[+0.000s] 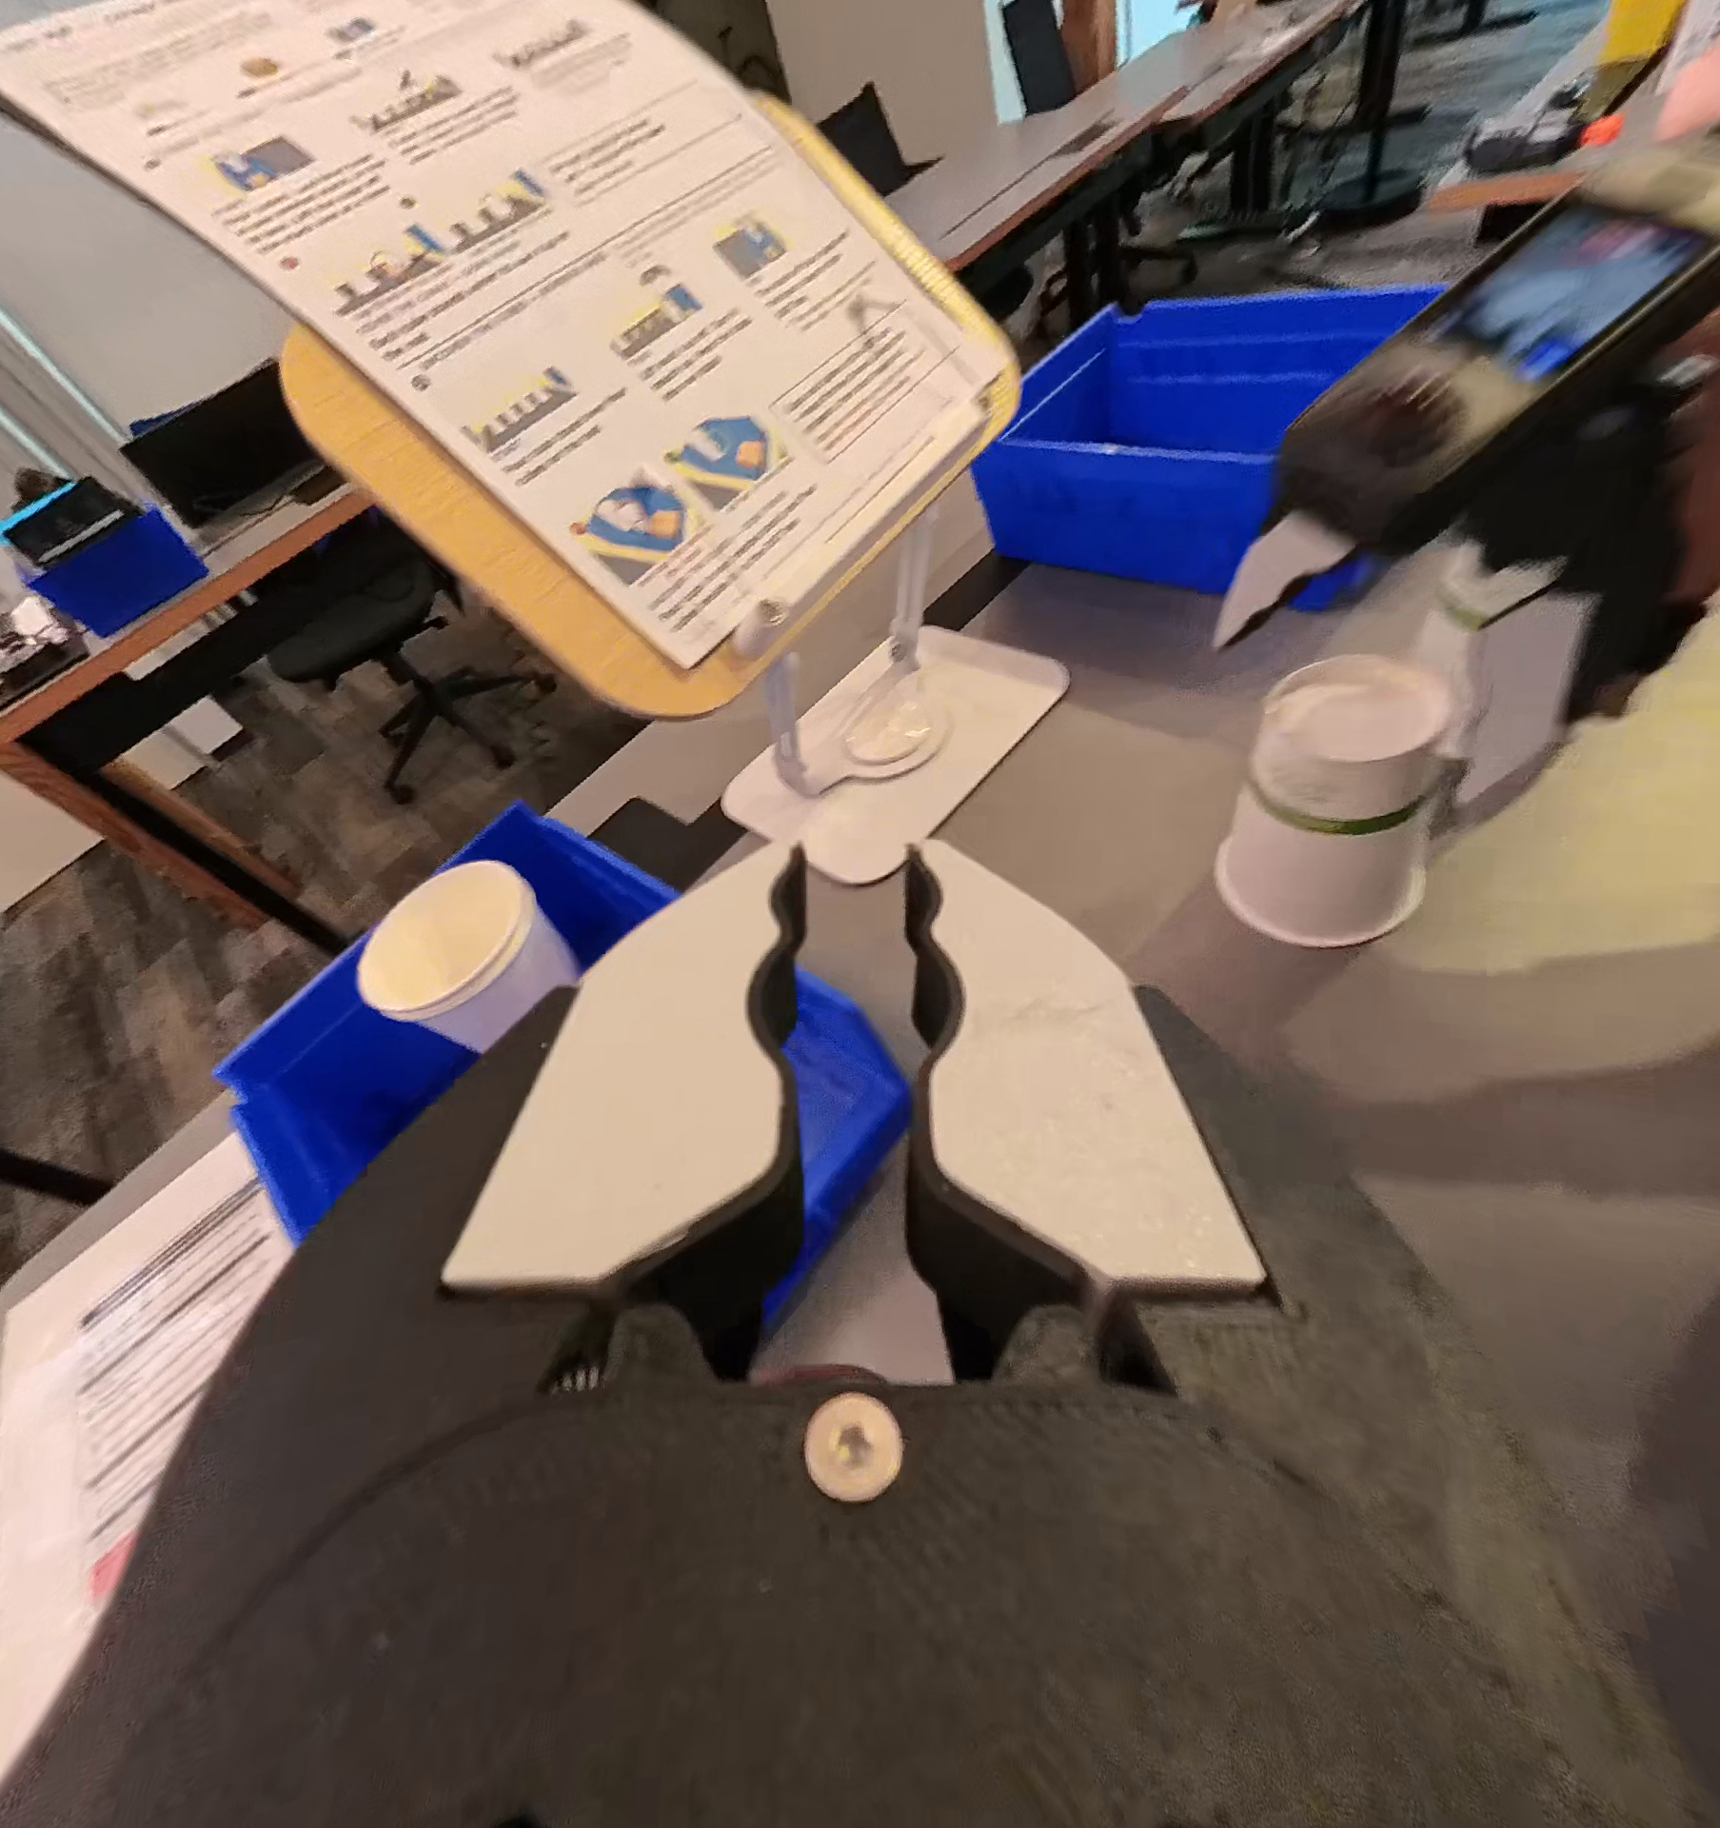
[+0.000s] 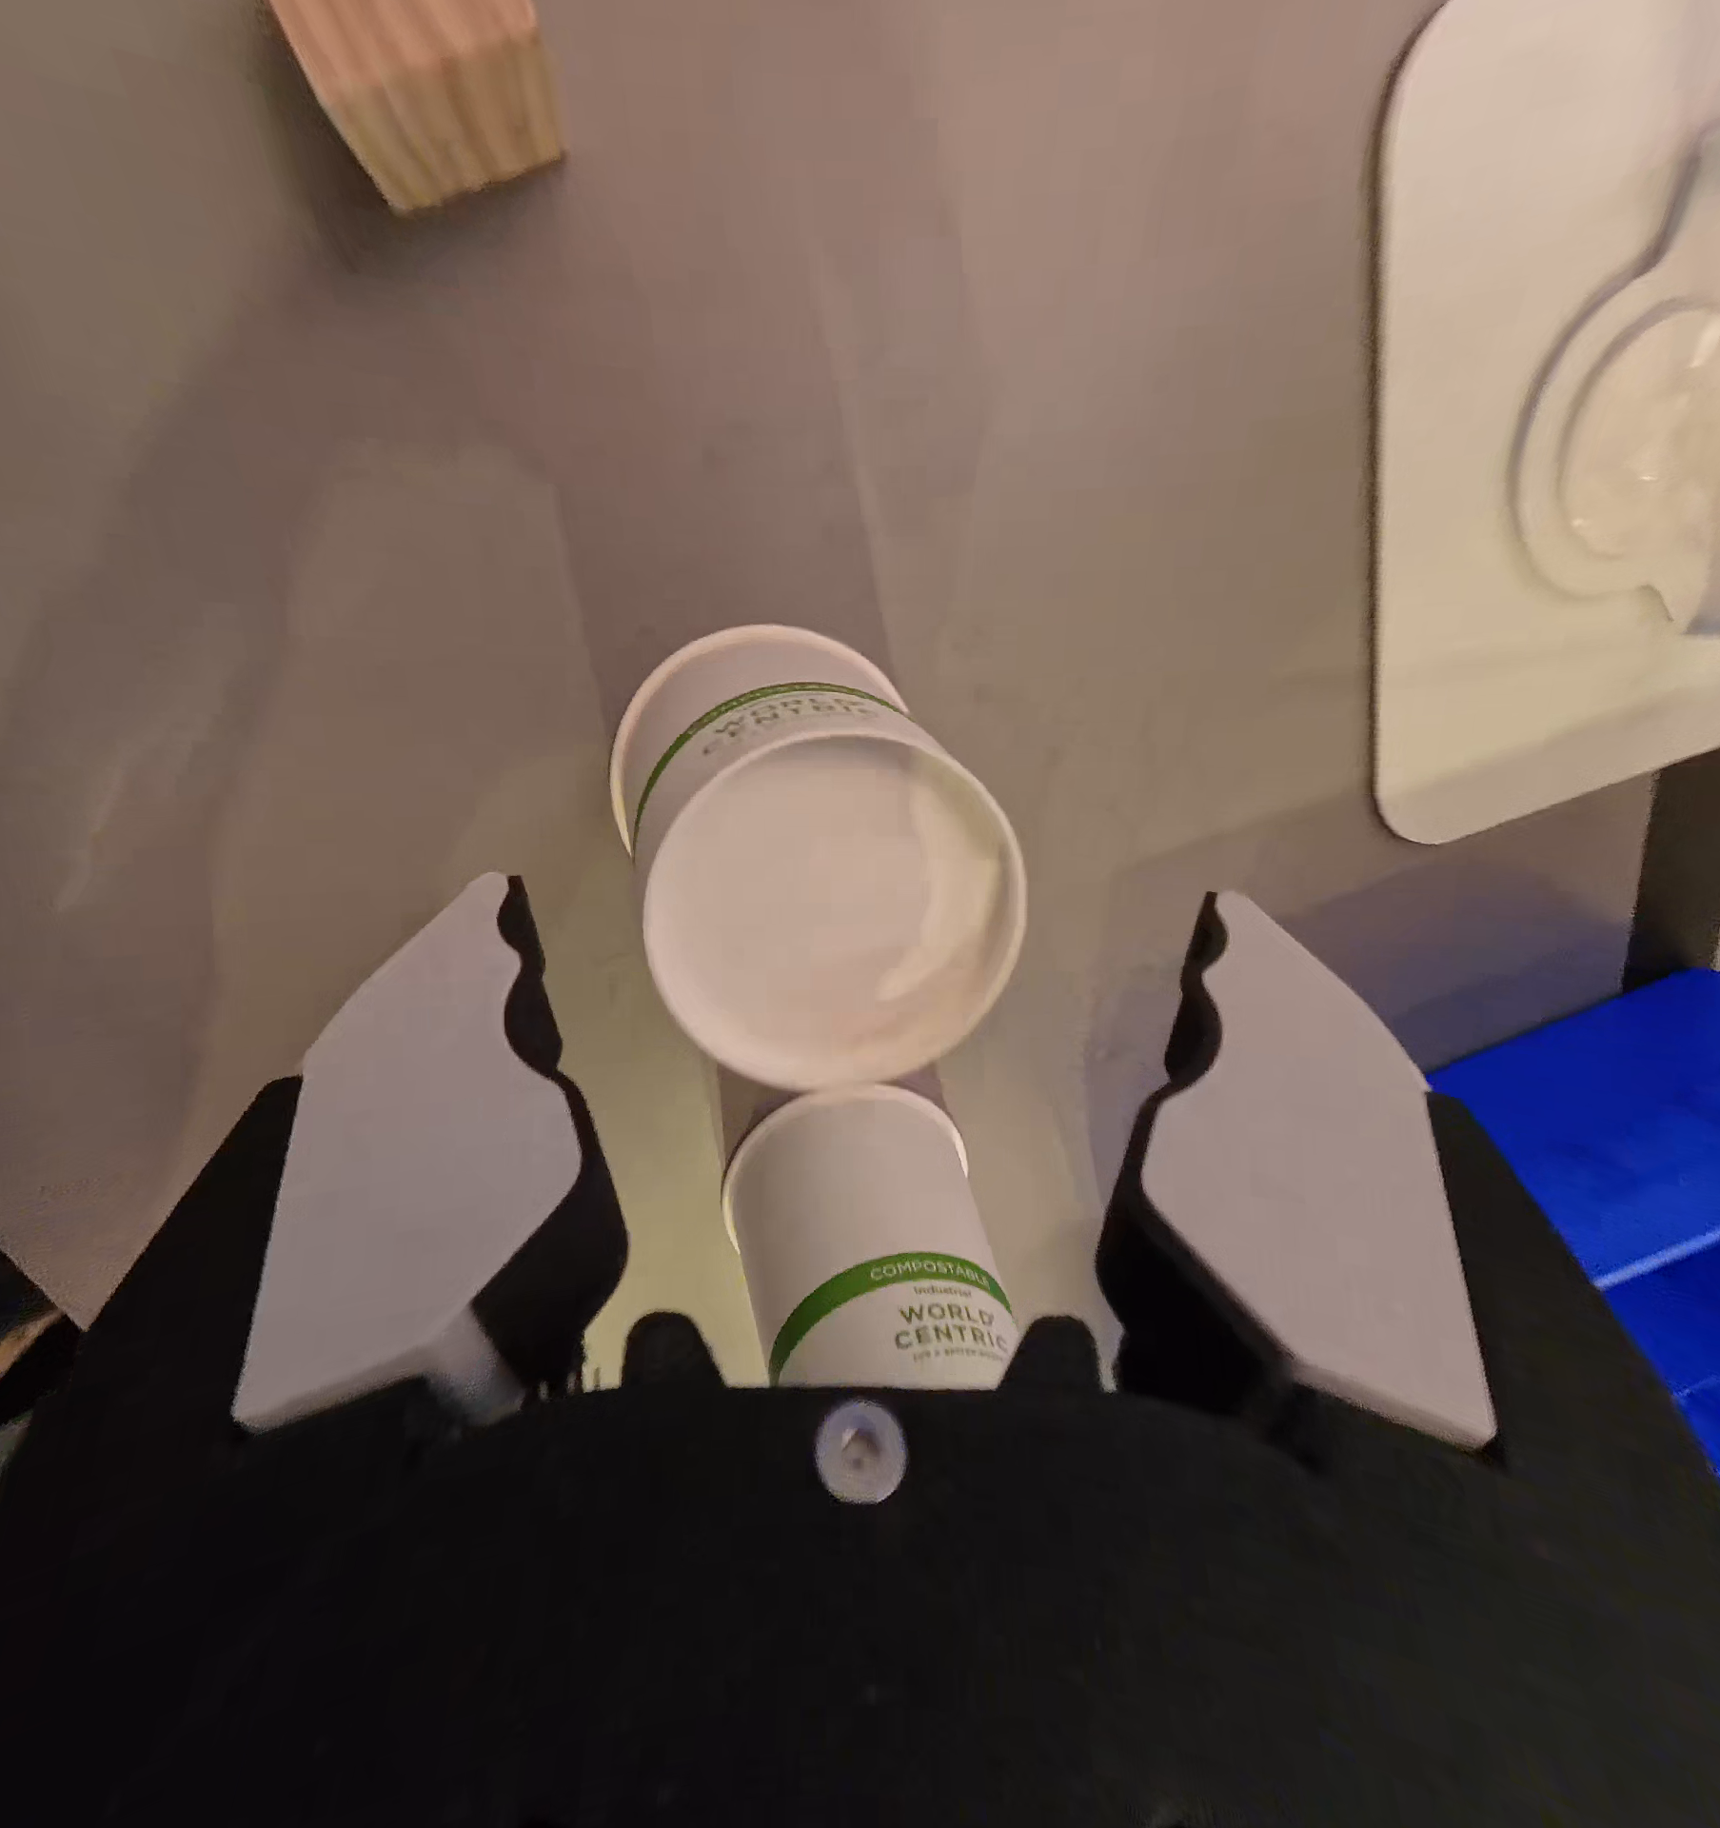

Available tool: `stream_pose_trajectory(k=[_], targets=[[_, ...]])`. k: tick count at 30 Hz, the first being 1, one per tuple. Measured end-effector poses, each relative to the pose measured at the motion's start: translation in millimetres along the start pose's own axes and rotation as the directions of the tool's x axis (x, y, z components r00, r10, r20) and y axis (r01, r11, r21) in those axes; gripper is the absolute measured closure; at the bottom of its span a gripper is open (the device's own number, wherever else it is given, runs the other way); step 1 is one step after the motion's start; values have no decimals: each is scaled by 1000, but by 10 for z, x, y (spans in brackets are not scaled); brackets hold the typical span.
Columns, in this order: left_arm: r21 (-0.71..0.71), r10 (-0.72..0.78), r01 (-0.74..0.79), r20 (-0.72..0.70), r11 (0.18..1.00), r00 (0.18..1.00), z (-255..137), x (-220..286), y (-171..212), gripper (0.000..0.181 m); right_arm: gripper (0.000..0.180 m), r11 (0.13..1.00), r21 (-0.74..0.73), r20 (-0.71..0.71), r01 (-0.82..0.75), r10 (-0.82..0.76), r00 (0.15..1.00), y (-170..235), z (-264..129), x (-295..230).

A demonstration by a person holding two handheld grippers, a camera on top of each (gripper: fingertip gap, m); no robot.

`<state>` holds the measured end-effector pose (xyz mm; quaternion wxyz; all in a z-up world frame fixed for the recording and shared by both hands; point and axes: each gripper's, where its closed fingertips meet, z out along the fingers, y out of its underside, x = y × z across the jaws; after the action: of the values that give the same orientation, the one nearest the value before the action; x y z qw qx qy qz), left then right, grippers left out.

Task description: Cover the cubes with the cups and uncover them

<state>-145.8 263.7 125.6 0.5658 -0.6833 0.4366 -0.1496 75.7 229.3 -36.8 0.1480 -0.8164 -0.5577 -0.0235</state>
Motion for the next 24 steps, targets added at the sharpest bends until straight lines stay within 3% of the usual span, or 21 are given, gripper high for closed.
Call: stream_pose_trajectory(k=[1, 7, 13, 18, 24], targets=[[-26, 13, -13, 11, 1000, 1000, 59, -119, 54, 158, 58, 999, 32, -12, -12, 12, 1000, -17, -74, 29], [-197, 213, -192, 93, 961, 973, 552, -918, 441, 154, 81, 978, 194, -49, -70, 81, 996, -90, -386, 78], [-284, 435, -396, 86, 873, 896, 1100, -1413, 818, 143, 86, 893, 436, -16, -115, 136, 991, -321, -632, -84], [-370, 542, -496, 25, 786, 840, 1389, -1601, 1128, 159, 94, 866, 486, -15, -118, 144, 990, -363, -639, -227], [-433, 583, -539, -39, 722, 812, 1512, -1688, 1322, 162, 99, 850, 510, -8, -128, 154, 988, -374, -619, -225]])
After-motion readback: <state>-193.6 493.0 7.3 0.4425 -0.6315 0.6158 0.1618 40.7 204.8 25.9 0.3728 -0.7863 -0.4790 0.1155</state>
